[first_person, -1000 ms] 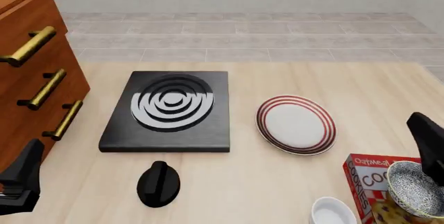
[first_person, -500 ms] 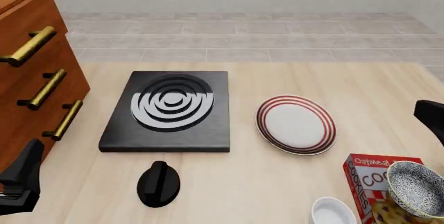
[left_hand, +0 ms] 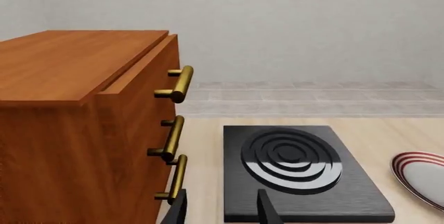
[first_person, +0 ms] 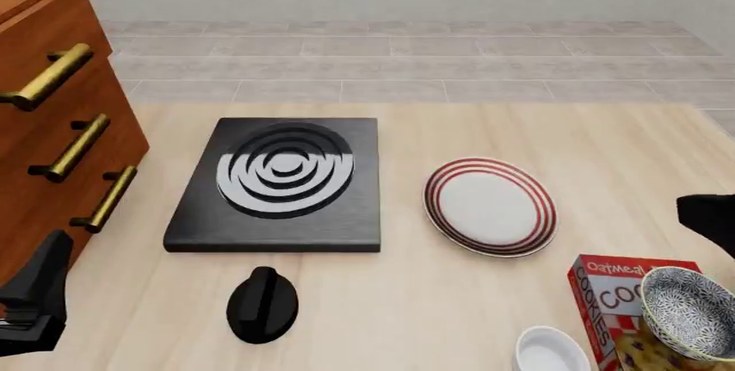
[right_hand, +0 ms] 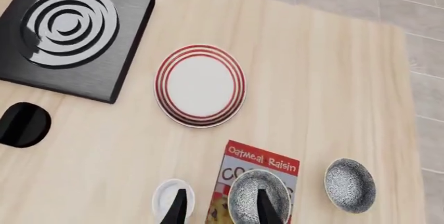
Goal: Pick the akita bowl on the cookies box and place it on the plate.
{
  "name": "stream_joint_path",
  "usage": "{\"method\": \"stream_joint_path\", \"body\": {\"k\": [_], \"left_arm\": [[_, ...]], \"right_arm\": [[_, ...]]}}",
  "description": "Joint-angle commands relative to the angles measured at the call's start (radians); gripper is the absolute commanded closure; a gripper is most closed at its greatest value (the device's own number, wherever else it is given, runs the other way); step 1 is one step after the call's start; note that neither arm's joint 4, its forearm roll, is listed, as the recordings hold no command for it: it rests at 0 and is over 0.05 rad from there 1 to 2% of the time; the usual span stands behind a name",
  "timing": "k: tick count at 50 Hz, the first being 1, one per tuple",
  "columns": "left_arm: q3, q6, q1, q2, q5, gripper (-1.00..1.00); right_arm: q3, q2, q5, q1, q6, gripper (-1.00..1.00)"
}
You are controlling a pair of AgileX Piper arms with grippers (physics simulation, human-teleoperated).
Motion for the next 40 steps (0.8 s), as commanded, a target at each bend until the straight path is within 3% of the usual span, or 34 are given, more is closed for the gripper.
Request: {"method": "stream_joint_path", "body": {"k": [1, 15, 30, 40], "left_arm": [[0.001, 0.001, -0.004, 0.0, -0.001, -1.0], [0.001, 0.001, -0.004, -0.002, 0.001, -1.0], [0.001, 0.001, -0.004, -0.002, 0.001, -1.0], [0.001, 0.001, -0.004, -0.001, 0.0, -1.0]], "right_arm": [[-0.011, 0.047, 0.066, -0.01, 0.01, -1.0], [0.005, 0.099, 0.098, -0.004, 0.051, -1.0], [0.007, 0.161, 0.067, -0.042, 0.024, -1.0], [0.069, 0.172, 0.029, -0.052, 0.026, -1.0]]}}
